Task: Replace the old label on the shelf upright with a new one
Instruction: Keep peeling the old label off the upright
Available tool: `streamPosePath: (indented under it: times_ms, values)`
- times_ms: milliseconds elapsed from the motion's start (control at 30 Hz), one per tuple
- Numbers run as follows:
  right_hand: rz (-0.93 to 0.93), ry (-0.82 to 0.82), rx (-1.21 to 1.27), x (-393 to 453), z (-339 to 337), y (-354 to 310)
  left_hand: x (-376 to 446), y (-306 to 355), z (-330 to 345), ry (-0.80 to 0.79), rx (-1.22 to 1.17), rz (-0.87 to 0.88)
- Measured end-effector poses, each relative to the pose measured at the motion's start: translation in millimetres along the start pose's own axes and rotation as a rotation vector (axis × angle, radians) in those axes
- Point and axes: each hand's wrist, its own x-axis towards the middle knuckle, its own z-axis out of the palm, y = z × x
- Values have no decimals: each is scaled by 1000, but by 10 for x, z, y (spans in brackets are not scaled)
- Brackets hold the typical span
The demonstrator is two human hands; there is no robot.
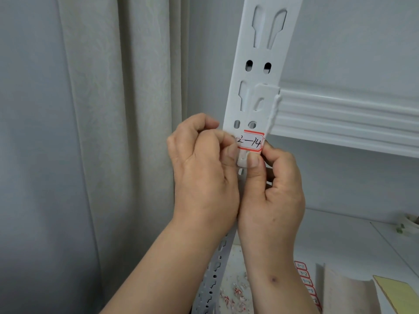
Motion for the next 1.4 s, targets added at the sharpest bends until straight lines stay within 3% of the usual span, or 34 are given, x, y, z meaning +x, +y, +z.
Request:
streamPosePath:
  times_ms: [167,733,933,1133,1400]
  values:
    - [-10,3,4,11,-4,17,-61,21,-81,-24,-147,-157]
    - [8,-14,9,9,-16,3,-18,36,42,81,20,-5]
    - [7,-17,5,8,-17,1,10,14,20,32,50,50]
    - [12,-20,8,14,-23,8,-60,59,-50,-52,-84,-93]
    - [8,-27,20,3,-27,14,-78,131,-199,-34,-342,-383]
